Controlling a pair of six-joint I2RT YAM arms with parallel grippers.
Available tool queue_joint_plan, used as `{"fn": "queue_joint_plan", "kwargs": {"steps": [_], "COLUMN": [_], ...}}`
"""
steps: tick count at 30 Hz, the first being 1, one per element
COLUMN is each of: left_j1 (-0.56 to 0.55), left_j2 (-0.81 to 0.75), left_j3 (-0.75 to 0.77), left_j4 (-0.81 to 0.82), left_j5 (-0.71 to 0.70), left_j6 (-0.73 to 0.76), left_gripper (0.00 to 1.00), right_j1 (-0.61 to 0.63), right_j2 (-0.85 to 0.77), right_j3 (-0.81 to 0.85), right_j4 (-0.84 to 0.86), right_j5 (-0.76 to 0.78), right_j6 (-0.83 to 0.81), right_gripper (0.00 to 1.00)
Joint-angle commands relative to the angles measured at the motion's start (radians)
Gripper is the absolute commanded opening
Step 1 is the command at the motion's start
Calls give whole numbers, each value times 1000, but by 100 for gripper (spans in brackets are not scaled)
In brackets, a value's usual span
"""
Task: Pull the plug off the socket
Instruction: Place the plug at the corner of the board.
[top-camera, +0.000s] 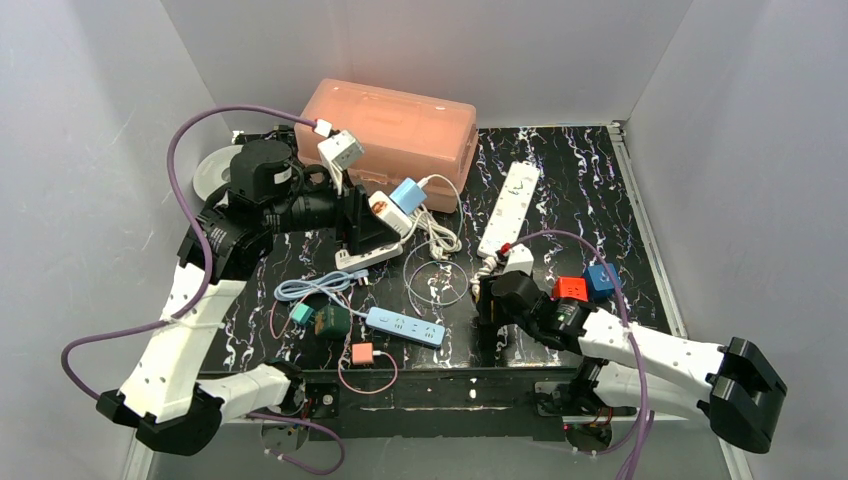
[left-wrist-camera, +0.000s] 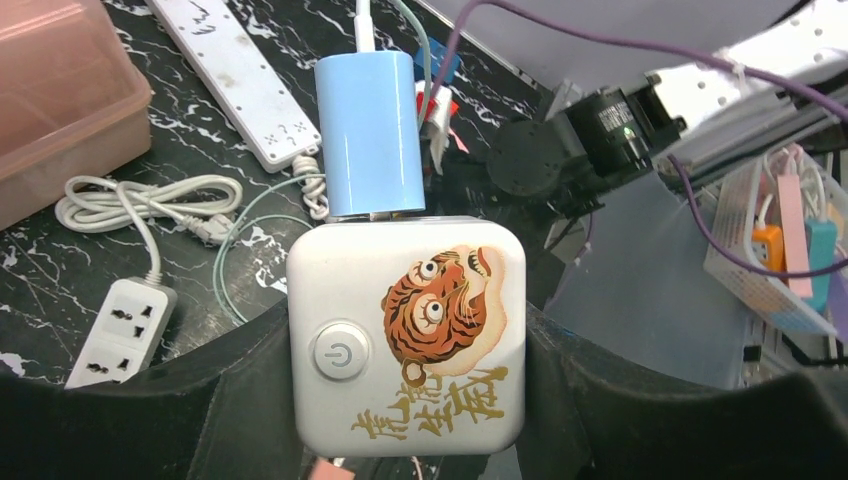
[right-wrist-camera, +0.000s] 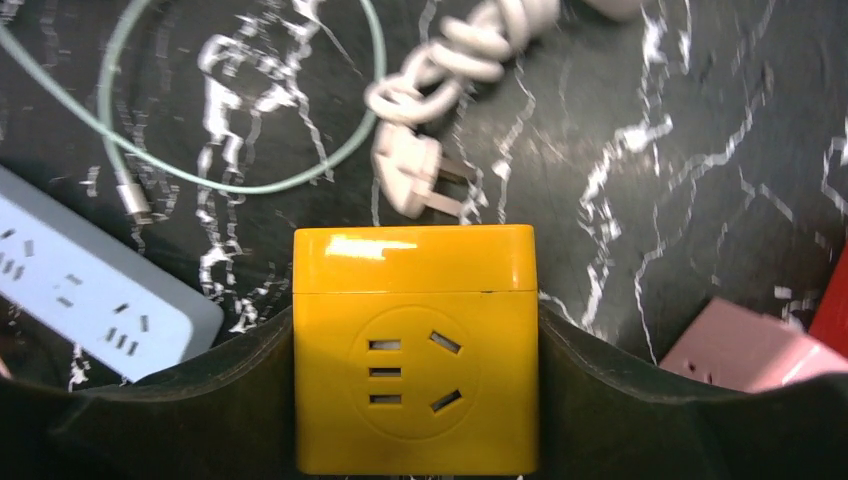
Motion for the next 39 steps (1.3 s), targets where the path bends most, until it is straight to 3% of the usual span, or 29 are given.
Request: {"fn": "queue_joint_plan", "kwargs": {"steps": [1,6,8,14,16,28,34,39], "left_j1": [-1,-1,-1,-3,-3,-5,-6,-14], "left_j2": [-45,-64,-80,-99,-101,-105,-109,-123], "left_j3": [-16,-51,-72,-90,-95,-65,-78,-104], "left_j4": [-34,-92,-94,-93,-99,-103,-103,-101], "left_j5": [161,207,227,270,273,223,200,156], "left_j6": [111,205,234,326,366,547,660,837], "left_gripper": [0,0,0,0,0,0,0,0], "right_j1": [-37,-91,-99,-114,-119,-179,-191,-237], "right_j2": [38,142,169,201,184,-36,-30,52], "right_j3": [-5,18,35,109,139,428,691,930], "right_j4": [-145,-205,-204,-244,-275,-561,-715,-791], "right_j5": [4,-80,-114,-124,-123,-158,-179,-296], "right_j6": [242,319,309,290,290,229,201,245], "right_gripper": [1,1,21,67,76,85,87,87]}}
